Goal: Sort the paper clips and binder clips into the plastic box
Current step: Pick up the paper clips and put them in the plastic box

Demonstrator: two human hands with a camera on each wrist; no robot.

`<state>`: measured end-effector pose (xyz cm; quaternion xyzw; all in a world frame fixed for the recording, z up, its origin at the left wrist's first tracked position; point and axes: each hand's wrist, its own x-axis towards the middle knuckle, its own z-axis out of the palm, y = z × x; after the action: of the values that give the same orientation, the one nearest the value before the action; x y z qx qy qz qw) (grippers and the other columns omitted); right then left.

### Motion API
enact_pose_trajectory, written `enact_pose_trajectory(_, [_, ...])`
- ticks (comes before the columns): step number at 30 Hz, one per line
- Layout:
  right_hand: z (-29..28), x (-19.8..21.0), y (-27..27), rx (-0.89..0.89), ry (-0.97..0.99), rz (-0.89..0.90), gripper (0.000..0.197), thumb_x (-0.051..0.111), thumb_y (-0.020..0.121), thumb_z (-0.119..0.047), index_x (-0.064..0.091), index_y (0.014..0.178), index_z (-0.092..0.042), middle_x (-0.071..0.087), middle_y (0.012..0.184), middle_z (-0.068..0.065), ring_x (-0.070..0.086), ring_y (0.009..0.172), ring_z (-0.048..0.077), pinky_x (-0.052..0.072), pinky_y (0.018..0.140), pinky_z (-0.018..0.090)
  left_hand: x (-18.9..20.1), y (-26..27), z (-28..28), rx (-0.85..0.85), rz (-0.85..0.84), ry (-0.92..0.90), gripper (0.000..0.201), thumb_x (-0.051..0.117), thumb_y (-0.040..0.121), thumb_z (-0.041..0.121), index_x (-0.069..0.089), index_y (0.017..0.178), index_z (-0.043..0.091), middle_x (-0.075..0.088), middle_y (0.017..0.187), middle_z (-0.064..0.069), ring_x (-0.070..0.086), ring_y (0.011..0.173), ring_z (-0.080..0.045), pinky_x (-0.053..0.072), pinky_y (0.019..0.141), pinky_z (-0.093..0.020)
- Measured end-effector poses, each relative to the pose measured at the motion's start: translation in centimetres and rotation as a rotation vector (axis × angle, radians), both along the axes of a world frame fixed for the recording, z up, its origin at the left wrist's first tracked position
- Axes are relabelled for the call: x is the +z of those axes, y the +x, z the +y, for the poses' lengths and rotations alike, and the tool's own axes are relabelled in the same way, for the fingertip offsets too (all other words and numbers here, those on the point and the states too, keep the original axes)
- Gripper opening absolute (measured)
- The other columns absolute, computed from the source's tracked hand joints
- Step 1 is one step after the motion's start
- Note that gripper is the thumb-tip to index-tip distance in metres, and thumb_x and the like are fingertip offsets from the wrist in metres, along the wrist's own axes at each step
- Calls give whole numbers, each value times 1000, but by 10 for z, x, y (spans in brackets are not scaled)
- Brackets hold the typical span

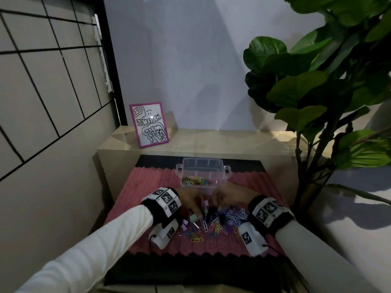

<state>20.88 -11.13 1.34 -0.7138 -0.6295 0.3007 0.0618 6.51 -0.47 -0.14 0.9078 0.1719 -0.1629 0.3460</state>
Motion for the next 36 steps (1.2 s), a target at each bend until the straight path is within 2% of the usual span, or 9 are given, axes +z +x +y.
enact_pose_trajectory(2, [3,4,6,-36,37,42,16,65,81,0,61,76,-14,59,70,-7,57,55,-2,46,52,11,0,-5,9,36,-43,11,27,73,75,14,65,97,0,57,72,11,52,60,5,41,61,-10])
enact_pose_trajectory(5, [5,12,11,-74,101,123,9,67,79,-1,66,88,1,62,69,-4,59,48,-7,47,51,8,5,-15,19,130,-103,-92,6,67,79,4,65,84,7,62,58,13,56,49,6,45,55,-8])
enact_pose_trajectory(8, [6,16,16,-128,171,249,14,67,78,5,65,91,10,65,63,-7,62,51,-6,49,52,9,8,-23,27,170,-165,-160,11,65,79,-4,63,86,5,65,48,14,61,49,3,48,54,-10])
enact_pose_trajectory(18, [6,4,18,-97,133,279,11,61,82,7,64,92,9,65,68,-2,64,54,-3,53,56,12,42,-16,41,325,-381,39,13,72,75,11,71,88,8,66,73,10,60,63,6,46,62,-4])
enact_pose_trajectory(22, [4,5,24,-91,135,277,12,59,82,8,63,94,10,64,71,0,64,54,-2,52,56,12,45,0,53,362,-382,123,18,69,77,4,69,94,0,70,92,-14,59,68,-6,43,55,0])
enact_pose_trajectory(25, [1,9,29,-103,179,279,8,62,81,6,66,88,3,66,71,-2,64,55,-1,52,56,12,38,-2,54,302,-284,168,25,64,81,4,66,106,3,69,108,-14,63,83,-10,45,67,-3])
enact_pose_trajectory(29, [4,22,37,-173,283,337,8,69,77,0,67,75,-8,68,74,5,67,64,9,55,65,19,39,-22,51,320,-305,234,29,60,84,4,66,111,10,68,113,-6,62,104,-15,46,91,-21])
enact_pose_trajectory(33, [26,31,35,-354,419,491,18,65,78,8,61,70,-7,64,74,9,65,63,13,54,58,15,45,-49,48,348,-378,181,27,53,85,-3,68,102,11,71,97,-3,62,75,10,47,76,-8])
enact_pose_trajectory(36, [49,24,24,-444,482,505,15,61,80,10,62,73,-3,63,75,10,63,71,21,57,66,19,46,-65,40,285,-325,77,23,51,84,-7,67,92,7,67,76,4,61,58,10,48,61,-5])
